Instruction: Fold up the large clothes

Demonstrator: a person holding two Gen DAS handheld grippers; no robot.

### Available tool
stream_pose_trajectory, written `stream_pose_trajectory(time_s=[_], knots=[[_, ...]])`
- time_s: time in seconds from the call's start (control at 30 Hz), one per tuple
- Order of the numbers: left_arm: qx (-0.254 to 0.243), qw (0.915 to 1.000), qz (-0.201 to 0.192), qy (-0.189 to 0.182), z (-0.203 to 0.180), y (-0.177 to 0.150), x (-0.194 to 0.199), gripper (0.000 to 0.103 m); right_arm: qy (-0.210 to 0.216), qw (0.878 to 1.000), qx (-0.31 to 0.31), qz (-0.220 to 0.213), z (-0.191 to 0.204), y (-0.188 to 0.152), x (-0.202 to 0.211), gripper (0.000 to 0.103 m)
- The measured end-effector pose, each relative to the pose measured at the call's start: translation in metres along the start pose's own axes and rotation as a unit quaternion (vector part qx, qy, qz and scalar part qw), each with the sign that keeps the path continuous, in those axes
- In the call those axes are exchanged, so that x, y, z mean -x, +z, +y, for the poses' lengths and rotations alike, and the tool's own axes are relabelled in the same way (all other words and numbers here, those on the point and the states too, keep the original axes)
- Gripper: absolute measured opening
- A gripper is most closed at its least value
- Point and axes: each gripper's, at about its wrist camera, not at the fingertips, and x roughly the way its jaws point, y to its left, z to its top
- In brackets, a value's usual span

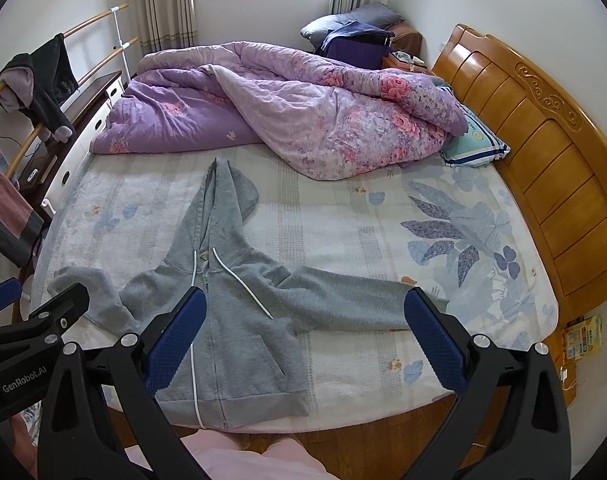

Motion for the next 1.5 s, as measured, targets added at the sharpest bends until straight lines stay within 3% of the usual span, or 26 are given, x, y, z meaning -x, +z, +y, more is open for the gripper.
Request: stream_pose_trajectory(time_s=[0.5, 0.93, 1.2, 1.4, 1.5], knots=[[0.011, 0.9999, 0.002, 0.004, -0.002, 0.003, -0.002, 0.098, 0.014, 1.0, 0.005, 0.0, 0.007, 0.004, 0.0, 0.096], [0.052, 0.998, 0.006, 0.035, 0.004, -0.016, 0.006, 0.098, 0.036, 0.999, 0.036, -0.008, 0.005, 0.004, 0.001, 0.096], [0.11, 0.9911, 0.025, 0.071, 0.02, -0.041, 0.014, 0.098, 0.097, 0.992, 0.075, 0.006, 0.016, 0.001, -0.006, 0.096], [0.152, 0.9817, 0.042, 0.106, 0.041, -0.063, 0.022, 0.098, 0.154, 0.981, 0.118, 0.016, 0.038, -0.003, -0.011, 0.096], [0.186, 0.9749, 0.06, 0.107, 0.061, -0.077, 0.022, 0.098, 0.175, 0.974, 0.139, 0.024, 0.055, -0.004, -0.013, 0.096]])
